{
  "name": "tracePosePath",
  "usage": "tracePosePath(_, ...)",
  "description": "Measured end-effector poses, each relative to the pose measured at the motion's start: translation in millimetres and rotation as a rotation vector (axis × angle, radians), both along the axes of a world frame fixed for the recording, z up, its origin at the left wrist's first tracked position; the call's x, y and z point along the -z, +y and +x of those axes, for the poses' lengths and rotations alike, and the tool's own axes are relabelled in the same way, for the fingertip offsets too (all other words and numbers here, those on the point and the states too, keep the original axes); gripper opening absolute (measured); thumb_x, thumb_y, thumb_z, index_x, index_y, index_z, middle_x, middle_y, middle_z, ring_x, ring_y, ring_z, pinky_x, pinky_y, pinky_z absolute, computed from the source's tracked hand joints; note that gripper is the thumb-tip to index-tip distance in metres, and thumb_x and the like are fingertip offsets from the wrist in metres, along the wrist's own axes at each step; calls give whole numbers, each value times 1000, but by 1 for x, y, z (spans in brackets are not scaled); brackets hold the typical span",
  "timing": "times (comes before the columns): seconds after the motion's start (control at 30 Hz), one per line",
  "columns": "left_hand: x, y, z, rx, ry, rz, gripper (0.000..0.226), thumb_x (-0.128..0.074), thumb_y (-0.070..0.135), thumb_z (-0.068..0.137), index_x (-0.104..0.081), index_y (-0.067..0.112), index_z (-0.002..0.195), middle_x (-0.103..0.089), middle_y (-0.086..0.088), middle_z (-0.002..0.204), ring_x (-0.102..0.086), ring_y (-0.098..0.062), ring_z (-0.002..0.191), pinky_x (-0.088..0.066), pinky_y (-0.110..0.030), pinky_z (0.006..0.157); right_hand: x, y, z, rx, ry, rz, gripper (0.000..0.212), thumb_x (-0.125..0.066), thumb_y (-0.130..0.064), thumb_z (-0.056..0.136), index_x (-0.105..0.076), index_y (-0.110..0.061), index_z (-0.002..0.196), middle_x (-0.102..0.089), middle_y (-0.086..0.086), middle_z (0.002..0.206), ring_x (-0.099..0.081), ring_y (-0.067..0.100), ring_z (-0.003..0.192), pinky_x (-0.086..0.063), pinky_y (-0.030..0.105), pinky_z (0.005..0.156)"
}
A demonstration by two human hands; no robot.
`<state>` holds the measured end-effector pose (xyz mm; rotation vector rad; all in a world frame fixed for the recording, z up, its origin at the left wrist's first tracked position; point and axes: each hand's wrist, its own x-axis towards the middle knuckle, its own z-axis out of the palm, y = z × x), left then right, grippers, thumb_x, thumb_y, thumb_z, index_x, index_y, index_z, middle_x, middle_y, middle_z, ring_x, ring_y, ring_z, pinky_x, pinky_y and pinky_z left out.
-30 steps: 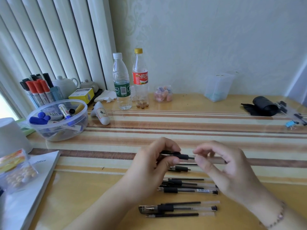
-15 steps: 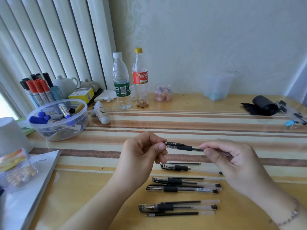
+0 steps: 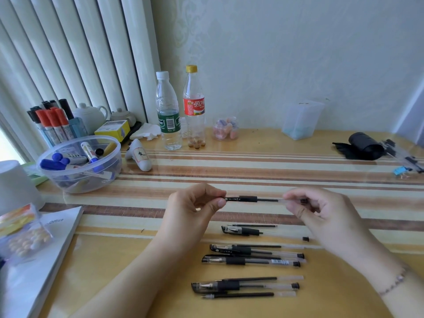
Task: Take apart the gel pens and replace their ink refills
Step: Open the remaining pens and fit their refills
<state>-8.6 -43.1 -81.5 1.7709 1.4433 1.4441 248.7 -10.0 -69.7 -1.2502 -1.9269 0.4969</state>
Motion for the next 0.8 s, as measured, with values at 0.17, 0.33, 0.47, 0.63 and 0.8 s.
tracePosePath(0.17,5,10,-5,-11,461,-153,17,-64,31,90,-69,32,106,-71,15,100,-60,3,91,-47,-15,81,20,20,-4,52,-262,45,10,-68,-37,83,-73,-38,92,-63,-24,99,-51,4,103,-39,25,91)
tracePosePath(0.33,7,7,-4,58,556,-92,20,-56,33,94,-65,31,112,-67,16,104,-56,-3,98,-47,-25,85,21,24,-2,-35,-396,-30,28,-52,-53,87,-67,-42,109,-53,-32,107,-39,2,113,-33,29,100)
tracePosePath(0.47,9,9,-6,96,554,-79,21,-53,26,96,-64,30,114,-65,18,109,-54,-4,108,-47,-28,91,17,16,-9,-159,-423,-15,55,-33,-71,78,-62,-42,116,-46,-38,108,-36,-3,115,-31,27,101)
tracePosePath(0.63,9,8,-12,101,499,-103,23,-51,22,97,-63,27,116,-65,15,109,-57,0,103,-49,-23,89,20,9,-6,-219,-409,-25,48,-36,-74,80,-60,-46,112,-50,-37,112,-35,-11,119,-32,23,100)
tracePosePath(0.8,10,11,-15,-3,338,-74,18,-56,17,95,-66,22,109,-65,11,98,-61,2,86,-48,-11,71,6,-6,-5,-93,-62,-24,24,-47,-59,85,-57,-50,106,-61,-31,108,-50,-13,111,-46,22,99)
